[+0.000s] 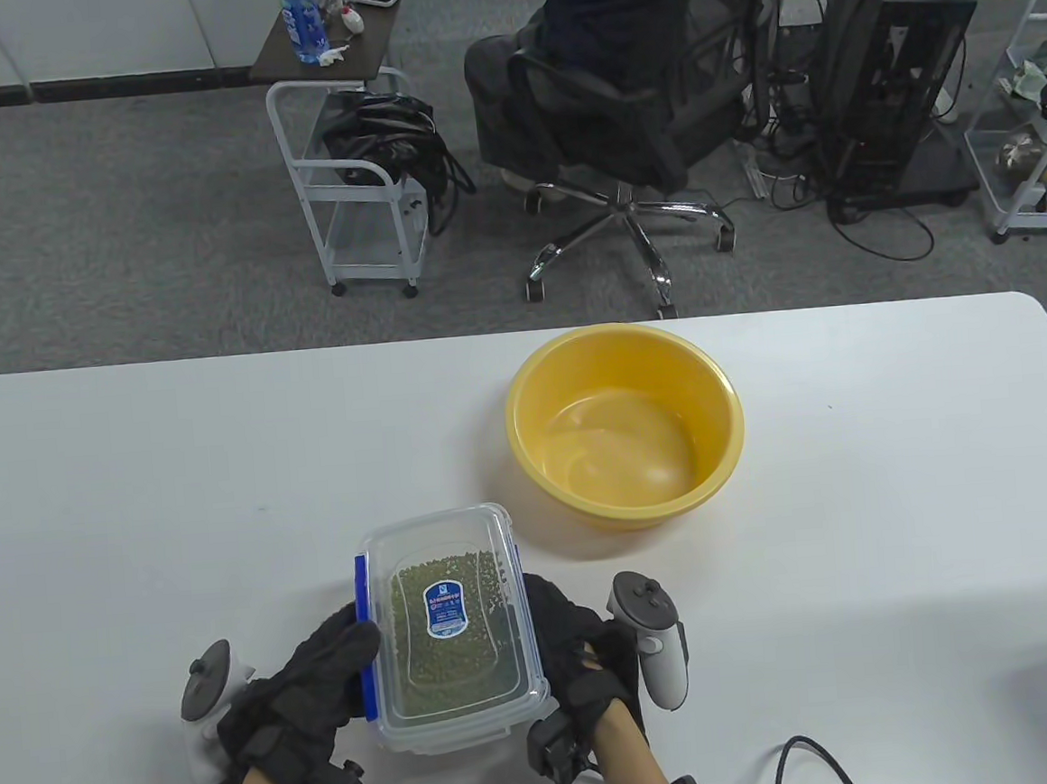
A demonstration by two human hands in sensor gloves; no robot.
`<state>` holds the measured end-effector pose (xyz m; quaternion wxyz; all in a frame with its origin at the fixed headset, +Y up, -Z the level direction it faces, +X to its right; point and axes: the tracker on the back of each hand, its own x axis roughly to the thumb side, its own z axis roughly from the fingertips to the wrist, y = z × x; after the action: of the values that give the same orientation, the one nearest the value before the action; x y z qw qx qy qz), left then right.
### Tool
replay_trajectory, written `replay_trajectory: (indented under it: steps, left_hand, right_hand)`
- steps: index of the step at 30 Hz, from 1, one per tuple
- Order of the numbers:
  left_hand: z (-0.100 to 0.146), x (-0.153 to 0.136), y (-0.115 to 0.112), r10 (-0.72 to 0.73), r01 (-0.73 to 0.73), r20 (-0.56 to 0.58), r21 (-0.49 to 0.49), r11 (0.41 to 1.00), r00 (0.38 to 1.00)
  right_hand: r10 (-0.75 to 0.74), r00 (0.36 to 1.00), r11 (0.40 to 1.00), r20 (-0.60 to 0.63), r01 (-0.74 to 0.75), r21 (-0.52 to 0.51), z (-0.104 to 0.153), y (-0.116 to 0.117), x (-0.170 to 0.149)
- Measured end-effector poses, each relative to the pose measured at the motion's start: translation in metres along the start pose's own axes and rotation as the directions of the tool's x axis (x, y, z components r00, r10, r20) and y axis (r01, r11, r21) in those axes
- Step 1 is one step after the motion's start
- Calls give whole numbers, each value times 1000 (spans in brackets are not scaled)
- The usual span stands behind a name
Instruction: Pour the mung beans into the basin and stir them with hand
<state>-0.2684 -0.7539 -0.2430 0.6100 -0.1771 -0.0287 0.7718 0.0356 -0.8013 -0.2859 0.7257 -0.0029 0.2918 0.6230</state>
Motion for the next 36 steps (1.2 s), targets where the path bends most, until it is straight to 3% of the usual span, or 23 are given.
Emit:
replay_trajectory:
  steps: [2,4,5,6,9,10,12,13,16,17,19,21,22,24,27,31,36]
  left_hand:
    - [0,0,6,-17,16,10,31,999,1000]
    - [-4,-5,7,262,-259,68,-52,964,963]
    - [-3,-5,8,309,-308,19,-50,950,951]
    - [-2,-6,10,283,-283,-4,-46,958,959]
    - [-1,0,12,-56,58,-56,37,998,997]
    - [-1,3,9,-184,186,-42,75,980,982]
    - [-1,15,5,-272,269,0,134,954,962]
    - [0,20,4,-288,283,12,151,947,958]
    - [10,44,1,-302,249,189,260,933,934]
    - [13,48,-1,-317,264,210,245,933,925]
    - [13,49,-7,-362,336,179,160,928,915]
    - [10,44,-13,-387,385,55,32,922,921]
    - [9,42,-15,-387,386,52,30,922,920]
    - [8,40,-14,-431,428,8,100,898,903]
    - [7,39,-13,-497,501,-75,61,863,865]
    - [7,38,-10,-487,491,-69,181,852,871]
    - [12,40,-14,-516,514,-51,213,831,855]
  right_hand:
    - [3,1000,1000,18,-3,-26,0,-1,0]
    - [-72,997,996,32,70,60,-2,6,-3]
    - [-93,995,994,42,91,54,-2,7,-2]
    - [-70,996,997,50,69,21,-3,8,-1]
    - [14,997,999,74,-12,-33,-3,6,-2]
    - [-3,998,1000,65,3,2,-4,8,-3]
    - [-12,998,1000,54,13,-10,-2,10,-2]
    - [-4,998,1000,62,6,-24,-2,9,-2]
    - [-3,997,999,79,6,-37,-1,7,1]
    - [4,997,999,81,-1,-42,-1,7,2]
    - [11,997,999,78,-8,-44,-1,7,1]
    - [25,997,999,72,-23,-37,-1,11,2]
    - [38,996,998,77,-35,-47,-1,11,2]
    - [58,996,997,75,-53,-63,-1,12,2]
    - [65,996,997,66,-61,-55,-1,14,2]
    - [98,993,991,67,-92,-94,-1,15,1]
    - [138,988,987,68,-131,-97,-6,12,-1]
